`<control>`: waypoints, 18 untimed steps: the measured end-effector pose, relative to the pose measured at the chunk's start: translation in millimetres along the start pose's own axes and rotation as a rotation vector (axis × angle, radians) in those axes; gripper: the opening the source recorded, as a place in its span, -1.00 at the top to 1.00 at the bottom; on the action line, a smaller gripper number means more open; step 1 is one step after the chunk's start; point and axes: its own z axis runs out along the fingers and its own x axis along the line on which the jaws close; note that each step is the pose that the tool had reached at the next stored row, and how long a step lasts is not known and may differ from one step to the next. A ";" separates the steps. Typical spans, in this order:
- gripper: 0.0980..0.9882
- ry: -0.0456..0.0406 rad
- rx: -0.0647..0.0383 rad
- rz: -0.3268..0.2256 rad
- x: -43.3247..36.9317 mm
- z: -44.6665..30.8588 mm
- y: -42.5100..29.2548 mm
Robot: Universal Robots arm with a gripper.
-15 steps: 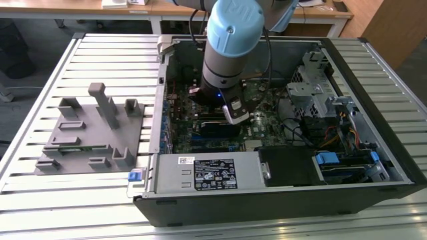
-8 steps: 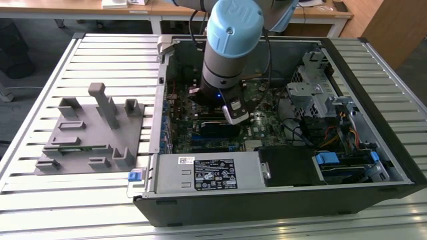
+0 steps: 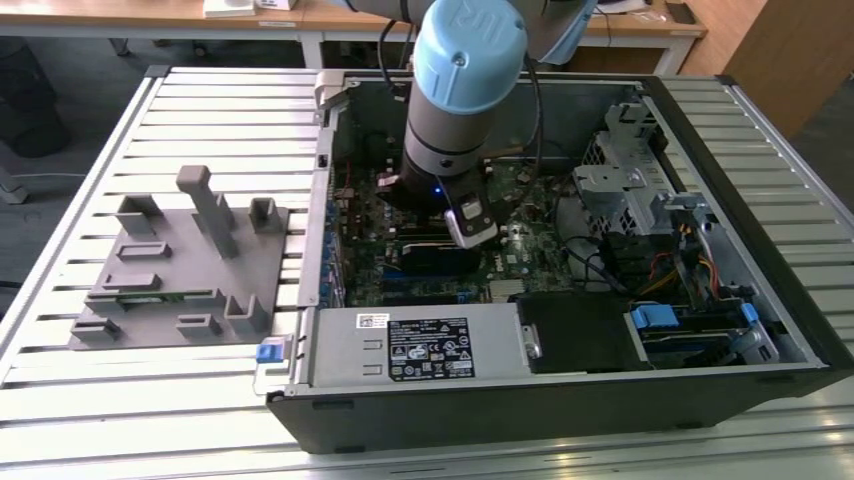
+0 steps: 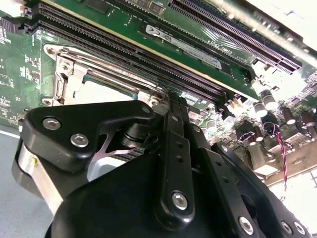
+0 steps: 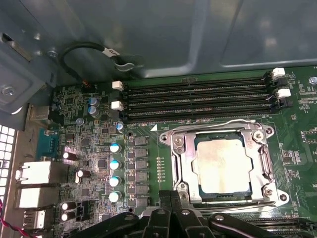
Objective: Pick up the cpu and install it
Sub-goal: 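Install the second cpu locking lever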
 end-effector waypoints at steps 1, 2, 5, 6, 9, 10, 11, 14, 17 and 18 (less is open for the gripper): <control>0.98 0.0000 0.000 0.000 0.0 -0.2 0.2; 0.98 0.0000 0.000 0.000 0.1 -0.4 0.4; 0.98 -0.0008 0.007 0.000 0.3 -0.2 1.4; 0.98 -0.0007 0.009 0.000 0.3 -0.1 1.9; 0.98 -0.0010 0.010 0.000 0.3 0.3 3.0; 0.98 -0.0012 0.011 0.001 0.4 0.4 3.2; 0.98 -0.0014 0.014 0.001 0.5 0.4 3.3; 0.98 -0.0023 0.024 0.001 0.6 0.6 3.8; 0.98 -0.0027 0.029 0.001 0.7 0.7 4.1; 0.98 -0.0027 0.029 0.001 0.8 0.7 4.1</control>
